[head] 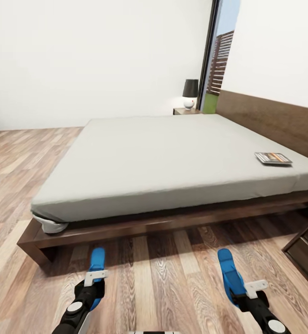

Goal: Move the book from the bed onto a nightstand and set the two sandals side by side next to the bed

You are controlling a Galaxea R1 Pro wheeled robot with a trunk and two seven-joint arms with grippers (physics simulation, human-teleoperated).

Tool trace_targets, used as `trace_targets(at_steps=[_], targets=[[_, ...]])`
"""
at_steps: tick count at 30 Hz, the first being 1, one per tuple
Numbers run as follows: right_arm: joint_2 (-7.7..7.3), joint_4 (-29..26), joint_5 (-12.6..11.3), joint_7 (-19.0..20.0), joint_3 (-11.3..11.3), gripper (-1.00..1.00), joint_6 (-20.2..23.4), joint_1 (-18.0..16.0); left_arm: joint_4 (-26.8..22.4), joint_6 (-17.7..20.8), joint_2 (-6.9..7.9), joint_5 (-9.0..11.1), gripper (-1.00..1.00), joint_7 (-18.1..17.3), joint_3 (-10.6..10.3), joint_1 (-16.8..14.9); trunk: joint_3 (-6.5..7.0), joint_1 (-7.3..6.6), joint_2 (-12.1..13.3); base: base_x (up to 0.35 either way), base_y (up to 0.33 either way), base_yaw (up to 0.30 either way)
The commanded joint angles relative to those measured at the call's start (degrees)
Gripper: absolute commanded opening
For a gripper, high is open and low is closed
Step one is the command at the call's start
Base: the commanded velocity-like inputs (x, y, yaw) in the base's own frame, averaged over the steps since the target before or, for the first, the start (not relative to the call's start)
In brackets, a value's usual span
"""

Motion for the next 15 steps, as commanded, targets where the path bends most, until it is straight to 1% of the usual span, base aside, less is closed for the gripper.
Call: trace_targets(at_steps=[1, 4, 6, 8, 15], targets=[[-0.47, 0.5, 0.5, 0.4, -0.2, -1.0, -1.0, 0.0, -0.1, 0.3, 0.04, 0.3, -1.0, 0.4, -0.2, 0.0, 0.01, -0.01, 0.0, 0.0, 0.0, 0.252], [-1.74, 5.3, 0.4, 0.5, -0.2, -1.0, -6.1, 0.0, -0.1, 0.3, 0.01, 0.3, -1.0, 0.4, -0.2, 0.0, 0.16, -0.01, 0.0, 0.0, 0.0, 0.243], [-2.22, 10.0, 0.4, 0.6, -0.3, -1.0, -10.6, 0.0, -0.1, 0.3, -0.02, 0.2, -1.0, 0.4, -0.2, 0.0, 0.27, -0.01, 0.0, 0.0, 0.0, 0.239], [-2.3, 11.0, 0.4, 0.5, -0.2, -1.0, -11.6, 0.0, -0.1, 0.3, -0.04, 0.3, -1.0, 0.4, -0.3, 0.0, 0.38, -0.01, 0.0, 0.0, 0.0, 0.238], [-2.32, 11.2, 0.5, 0.5, -0.3, -1.0, -11.7, 0.0, -0.1, 0.4, -0.07, 0.3, -1.0, 0.4, -0.3, 0.0, 0.76, -0.01, 0.0, 0.0, 0.0, 0.231]])
